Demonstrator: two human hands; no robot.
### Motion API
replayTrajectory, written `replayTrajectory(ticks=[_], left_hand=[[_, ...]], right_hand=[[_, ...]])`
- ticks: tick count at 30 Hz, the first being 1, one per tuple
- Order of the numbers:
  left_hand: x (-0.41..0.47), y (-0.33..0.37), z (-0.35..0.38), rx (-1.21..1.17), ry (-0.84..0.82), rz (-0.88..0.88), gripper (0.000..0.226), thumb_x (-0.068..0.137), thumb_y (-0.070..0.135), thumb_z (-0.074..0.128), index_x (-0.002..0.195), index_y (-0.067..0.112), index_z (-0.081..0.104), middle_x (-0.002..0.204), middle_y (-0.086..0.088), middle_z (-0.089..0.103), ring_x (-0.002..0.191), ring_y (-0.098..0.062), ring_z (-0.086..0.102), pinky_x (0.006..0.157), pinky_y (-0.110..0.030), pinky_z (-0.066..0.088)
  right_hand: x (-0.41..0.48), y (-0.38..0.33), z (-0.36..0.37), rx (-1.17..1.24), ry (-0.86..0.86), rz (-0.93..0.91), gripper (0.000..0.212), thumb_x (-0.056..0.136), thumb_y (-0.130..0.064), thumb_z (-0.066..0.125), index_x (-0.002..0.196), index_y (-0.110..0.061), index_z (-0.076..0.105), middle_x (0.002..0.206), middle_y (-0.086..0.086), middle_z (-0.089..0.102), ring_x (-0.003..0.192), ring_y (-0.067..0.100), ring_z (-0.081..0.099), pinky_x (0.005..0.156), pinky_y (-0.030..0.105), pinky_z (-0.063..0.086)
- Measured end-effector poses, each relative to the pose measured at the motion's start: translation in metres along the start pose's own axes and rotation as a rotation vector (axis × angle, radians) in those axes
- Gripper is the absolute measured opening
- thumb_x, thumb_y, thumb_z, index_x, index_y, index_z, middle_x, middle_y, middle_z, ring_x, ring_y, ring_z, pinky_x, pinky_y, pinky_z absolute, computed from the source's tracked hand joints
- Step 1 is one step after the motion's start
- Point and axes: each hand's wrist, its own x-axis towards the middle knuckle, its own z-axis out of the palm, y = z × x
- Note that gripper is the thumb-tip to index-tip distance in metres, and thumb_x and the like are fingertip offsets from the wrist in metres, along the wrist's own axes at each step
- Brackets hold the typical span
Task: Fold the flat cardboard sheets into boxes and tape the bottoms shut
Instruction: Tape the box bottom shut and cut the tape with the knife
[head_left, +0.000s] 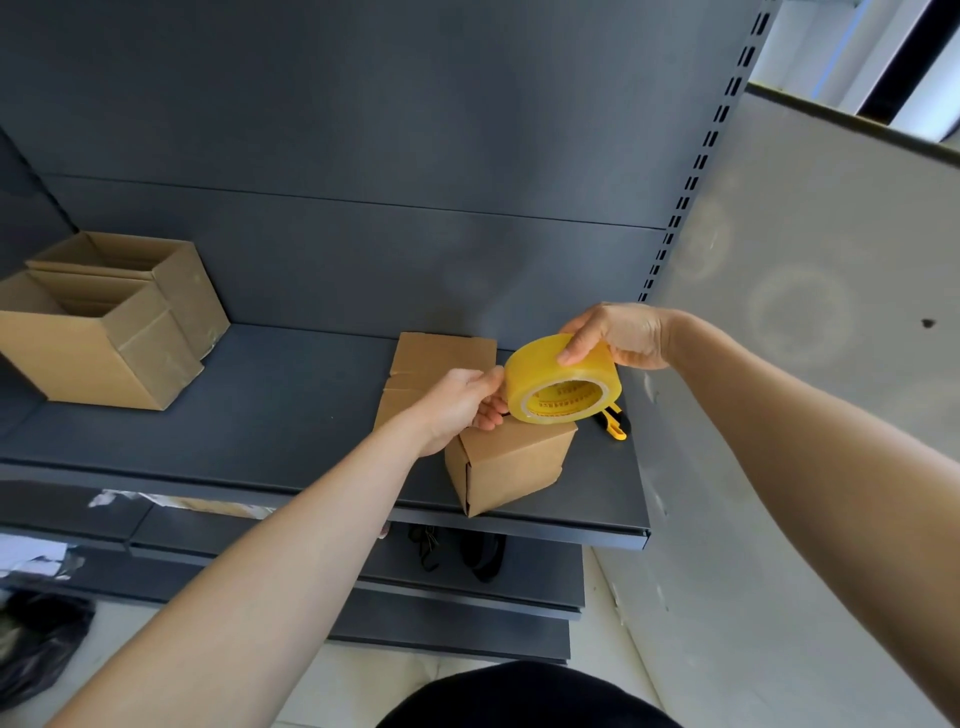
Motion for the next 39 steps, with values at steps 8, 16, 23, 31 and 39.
replayTrajectory(ticks=[8, 16, 23, 31, 39], left_hand=[[-0.001, 0.002, 0.014, -0.157, 0.154, -0.143, 0.022, 0.099, 0.010, 0.044, 0.080, 0.007, 0.053, 0.068, -0.004, 0.051, 0.057, -0.013, 0.052, 0.048, -0.020, 0.045], [-0.001, -0.014, 0.003, -0.271, 0.336, -0.029, 0.029, 0.096, 0.002, 0.038, 0.068, 0.009, 0.042, 0.058, -0.005, 0.045, 0.055, -0.015, 0.039, 0.054, -0.024, 0.038], [-0.003, -0.023, 0.001, -0.177, 0.393, 0.044, 0.023, 0.095, 0.005, 0.038, 0.073, 0.012, 0.043, 0.055, -0.001, 0.046, 0.053, -0.014, 0.039, 0.062, -0.027, 0.040], [-0.007, -0.025, -0.007, -0.329, 0.418, 0.044, 0.030, 0.095, 0.006, 0.037, 0.066, 0.013, 0.037, 0.056, 0.002, 0.039, 0.050, -0.010, 0.035, 0.047, -0.020, 0.032], [-0.012, -0.028, -0.011, -0.817, 0.500, -0.015, 0.031, 0.082, 0.000, 0.031, 0.060, 0.020, 0.026, 0.050, 0.004, 0.030, 0.038, -0.008, 0.023, 0.035, -0.019, 0.016]], right_hand=[[0.003, -0.008, 0.003, -0.070, 0.039, 0.031, 0.019, 0.071, -0.014, 0.070, 0.089, -0.008, 0.070, 0.089, 0.007, 0.073, 0.081, 0.024, 0.069, 0.077, 0.032, 0.055], [0.018, -0.039, 0.025, -0.320, 0.124, 0.080, 0.035, 0.074, -0.029, 0.075, 0.099, -0.005, 0.069, 0.100, 0.013, 0.071, 0.093, 0.032, 0.067, 0.091, 0.043, 0.053], [0.026, -0.060, 0.031, -0.859, 0.249, 0.222, 0.044, 0.059, -0.060, 0.074, 0.076, -0.023, 0.057, 0.085, -0.002, 0.060, 0.081, 0.022, 0.060, 0.078, 0.038, 0.050], [0.015, -0.045, 0.040, -1.085, 0.194, 0.454, 0.076, 0.069, -0.073, 0.064, 0.123, -0.021, 0.055, 0.127, 0.002, 0.056, 0.112, 0.030, 0.054, 0.079, 0.036, 0.043], [0.034, -0.059, 0.069, -1.191, 0.065, 0.484, 0.081, 0.077, -0.077, 0.050, 0.135, -0.021, 0.049, 0.125, -0.001, 0.058, 0.109, 0.025, 0.057, 0.075, 0.033, 0.041]])
